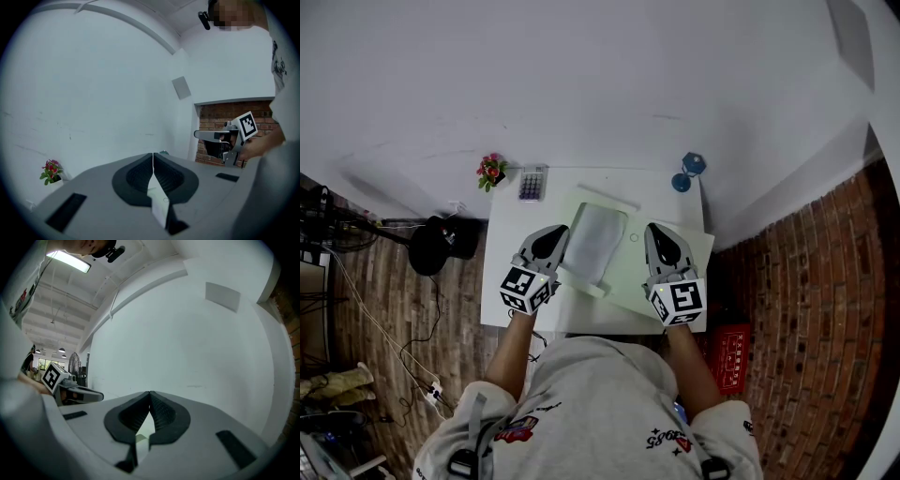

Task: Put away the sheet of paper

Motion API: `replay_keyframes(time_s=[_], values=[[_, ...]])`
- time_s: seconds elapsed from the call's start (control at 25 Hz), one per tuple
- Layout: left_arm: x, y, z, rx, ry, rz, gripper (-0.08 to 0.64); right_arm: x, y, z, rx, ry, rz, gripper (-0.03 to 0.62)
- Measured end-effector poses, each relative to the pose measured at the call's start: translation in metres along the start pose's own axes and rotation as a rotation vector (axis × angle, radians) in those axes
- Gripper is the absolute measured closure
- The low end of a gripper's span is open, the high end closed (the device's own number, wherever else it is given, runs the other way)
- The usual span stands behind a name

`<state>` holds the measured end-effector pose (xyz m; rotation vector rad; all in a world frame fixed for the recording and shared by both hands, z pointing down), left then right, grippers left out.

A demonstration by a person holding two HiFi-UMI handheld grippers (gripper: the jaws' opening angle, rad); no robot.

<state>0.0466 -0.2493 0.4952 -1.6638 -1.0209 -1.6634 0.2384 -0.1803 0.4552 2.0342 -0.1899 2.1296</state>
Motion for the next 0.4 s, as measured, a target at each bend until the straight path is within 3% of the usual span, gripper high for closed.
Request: replay_keyframes(time_s=[0.4], values=[[0.0020, 0.0008, -0.0067, 0.006, 0.001, -0.006, 0.535, 0.0034, 0.0054, -0.0047, 0.001, -0.007, -0.005, 0.595]])
Point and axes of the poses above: the fingertips, and each gripper's own axes: y forward along the fingers, z to its right, x out of its underside, the point moved 3 cm from there along -y, backward along the fingers, and after that the axes turned 2 degrees about y, right-handed, at the moved point
